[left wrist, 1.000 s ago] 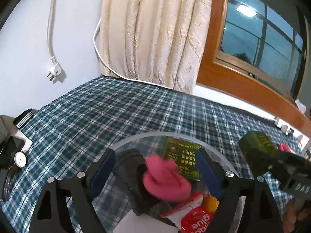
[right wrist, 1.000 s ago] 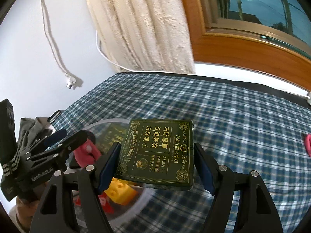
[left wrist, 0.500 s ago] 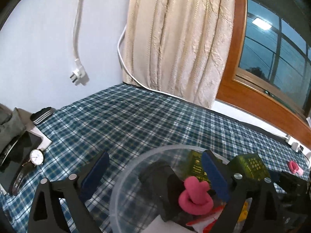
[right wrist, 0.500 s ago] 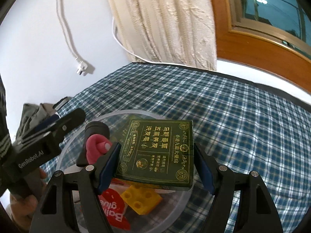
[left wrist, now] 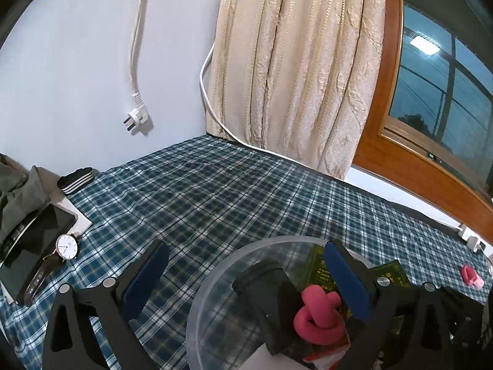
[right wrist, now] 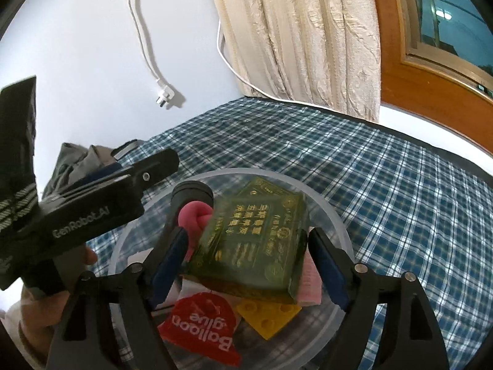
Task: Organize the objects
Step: 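Lower the green box into the bowl and open the right tool, then move both tools away from the bowl toward the pink items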
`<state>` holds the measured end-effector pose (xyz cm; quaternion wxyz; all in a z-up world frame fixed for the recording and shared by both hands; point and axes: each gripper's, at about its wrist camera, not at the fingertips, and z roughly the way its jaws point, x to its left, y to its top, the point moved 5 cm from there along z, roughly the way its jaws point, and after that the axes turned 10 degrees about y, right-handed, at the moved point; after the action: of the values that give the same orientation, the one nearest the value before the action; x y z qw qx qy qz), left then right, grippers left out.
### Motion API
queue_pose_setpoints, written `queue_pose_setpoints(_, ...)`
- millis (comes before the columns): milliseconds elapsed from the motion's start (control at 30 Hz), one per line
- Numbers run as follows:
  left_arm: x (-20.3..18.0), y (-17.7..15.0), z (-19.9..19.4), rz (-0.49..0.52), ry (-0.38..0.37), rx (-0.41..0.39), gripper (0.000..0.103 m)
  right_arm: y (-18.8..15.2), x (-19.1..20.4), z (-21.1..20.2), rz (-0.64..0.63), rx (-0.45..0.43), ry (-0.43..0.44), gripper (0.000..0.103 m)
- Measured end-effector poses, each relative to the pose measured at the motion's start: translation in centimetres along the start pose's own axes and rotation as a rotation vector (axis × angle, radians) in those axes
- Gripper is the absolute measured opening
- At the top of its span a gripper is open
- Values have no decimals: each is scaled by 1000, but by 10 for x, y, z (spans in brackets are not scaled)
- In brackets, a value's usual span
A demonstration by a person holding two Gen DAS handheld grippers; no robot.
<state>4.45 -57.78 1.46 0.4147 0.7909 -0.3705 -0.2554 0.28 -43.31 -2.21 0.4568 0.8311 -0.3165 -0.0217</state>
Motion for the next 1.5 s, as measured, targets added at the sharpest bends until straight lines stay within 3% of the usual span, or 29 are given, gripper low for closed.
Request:
queue_pose_setpoints(267, 1, 0, 0, -4, -1, -1, 102, -4, 1, -16, 7, -23, 38, 81)
queue_pose_setpoints(600, 2, 0, 0, -12, -4, 0, 102, -11, 33, 5, -114, 11, 68, 75)
queue_pose_setpoints(967, -2, -3, 2, 8, -7, 13, 102, -18, 28, -9, -84, 1, 122, 76)
queue_pose_setpoints(1333, -19, -15, 7, 119, 29, 25, 102, -36, -15, -49, 45, -38, 10, 77)
queue_pose_setpoints(1500, -28, -18, 3, 199, 82, -15, 102, -44, -37, -71, 98, -60, -28, 77)
